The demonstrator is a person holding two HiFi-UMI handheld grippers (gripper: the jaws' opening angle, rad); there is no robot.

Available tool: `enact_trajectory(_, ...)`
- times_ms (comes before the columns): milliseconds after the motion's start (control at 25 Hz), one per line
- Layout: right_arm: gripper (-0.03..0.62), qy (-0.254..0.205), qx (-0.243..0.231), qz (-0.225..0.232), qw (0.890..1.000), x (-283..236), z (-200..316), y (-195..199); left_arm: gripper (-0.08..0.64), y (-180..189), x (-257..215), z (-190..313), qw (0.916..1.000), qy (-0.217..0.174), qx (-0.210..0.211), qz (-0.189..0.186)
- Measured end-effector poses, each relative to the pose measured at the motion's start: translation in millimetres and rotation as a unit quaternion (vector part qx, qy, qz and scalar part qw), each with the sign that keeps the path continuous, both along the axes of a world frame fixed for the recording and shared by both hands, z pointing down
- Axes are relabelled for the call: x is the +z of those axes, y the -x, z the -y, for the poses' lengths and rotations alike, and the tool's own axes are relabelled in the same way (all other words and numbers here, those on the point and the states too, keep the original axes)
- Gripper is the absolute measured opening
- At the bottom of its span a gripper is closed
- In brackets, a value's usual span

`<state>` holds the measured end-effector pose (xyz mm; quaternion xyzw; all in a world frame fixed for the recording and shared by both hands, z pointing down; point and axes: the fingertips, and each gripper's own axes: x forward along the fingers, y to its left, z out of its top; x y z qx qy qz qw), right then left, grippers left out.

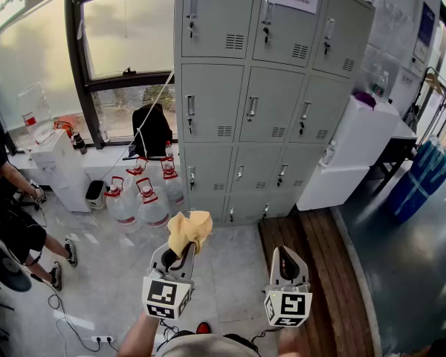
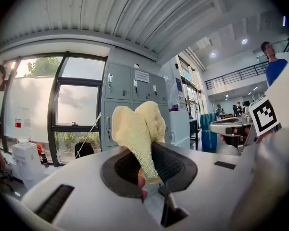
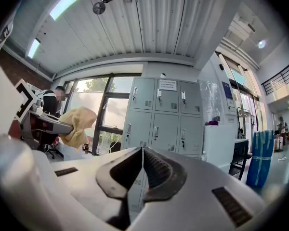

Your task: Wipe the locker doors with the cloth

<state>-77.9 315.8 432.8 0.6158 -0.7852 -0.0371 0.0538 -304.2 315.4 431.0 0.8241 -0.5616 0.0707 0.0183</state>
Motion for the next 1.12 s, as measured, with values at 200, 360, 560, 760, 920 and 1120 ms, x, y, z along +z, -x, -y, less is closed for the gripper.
enact_trajectory(200,0.025,0.003,0.000,0.006,1.000,3.3,7.1,1.9,0.075,2.0,2.4,7.1,1.0000,0.000,0.001,-0.001)
enact_trajectory(360,0.025,0.004,0.004,0.003,1.000,4.4,12.5,4.9,0.075,4.9,4.5,13.4,1.0000,0.002,0.005,-0.002)
enact_trajectory(560,0.025,0.004,0.013,0.003,1.000,8.5,18.1,5.8,0.075,6.7,9.9,24.2,0.9999,0.004,0.013,0.000)
enact_trajectory(760,0.025,0.009,0.024,0.002,1.000,15.1,30.1,-1.3,0.075,-0.1,14.4,42.2,0.9997,0.007,0.023,0.004)
enact_trajectory(920,0.025,0.008,0.028,0.006,1.000,17.2,52.8,-14.0,0.075,-12.1,17.4,65.5,0.9996,0.006,0.028,0.004)
enact_trajectory(1120,0.025,0.003,0.024,0.006,1.000,21.9,100.1,-42.0,0.075,-41.8,20.7,112.0,0.9996,0.003,0.027,0.006)
